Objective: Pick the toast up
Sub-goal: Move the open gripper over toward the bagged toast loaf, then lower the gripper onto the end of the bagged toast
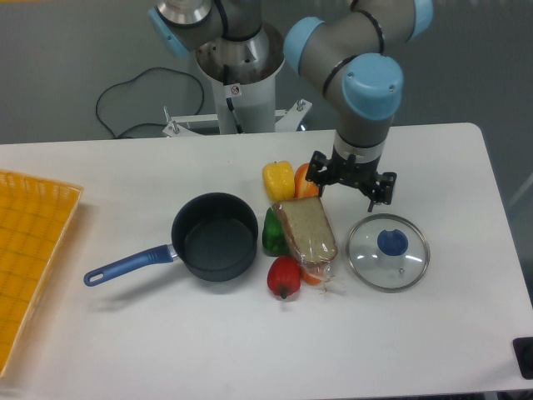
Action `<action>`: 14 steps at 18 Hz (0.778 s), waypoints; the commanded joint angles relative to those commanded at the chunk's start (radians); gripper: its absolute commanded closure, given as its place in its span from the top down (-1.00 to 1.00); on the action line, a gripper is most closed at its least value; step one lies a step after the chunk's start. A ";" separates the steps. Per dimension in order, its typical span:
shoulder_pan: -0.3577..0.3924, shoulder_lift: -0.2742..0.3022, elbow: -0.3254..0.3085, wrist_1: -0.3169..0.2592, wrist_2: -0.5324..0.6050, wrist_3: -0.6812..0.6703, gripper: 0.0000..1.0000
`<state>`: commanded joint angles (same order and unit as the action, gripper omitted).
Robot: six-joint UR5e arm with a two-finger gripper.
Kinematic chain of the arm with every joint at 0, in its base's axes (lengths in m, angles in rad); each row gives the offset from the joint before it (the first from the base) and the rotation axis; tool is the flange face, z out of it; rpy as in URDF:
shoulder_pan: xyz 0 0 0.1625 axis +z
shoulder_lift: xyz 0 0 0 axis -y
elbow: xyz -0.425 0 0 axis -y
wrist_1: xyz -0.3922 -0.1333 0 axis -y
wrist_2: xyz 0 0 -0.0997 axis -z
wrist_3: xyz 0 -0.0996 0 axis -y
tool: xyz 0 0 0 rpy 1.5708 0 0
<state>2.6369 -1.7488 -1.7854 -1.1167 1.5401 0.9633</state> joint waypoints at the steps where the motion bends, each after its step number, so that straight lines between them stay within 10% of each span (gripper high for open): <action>1: -0.003 0.017 -0.018 0.000 0.000 0.002 1.00; 14: -0.106 0.107 -0.177 0.078 0.058 -0.047 1.00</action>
<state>2.5311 -1.6413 -1.9619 -1.0386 1.5982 0.9159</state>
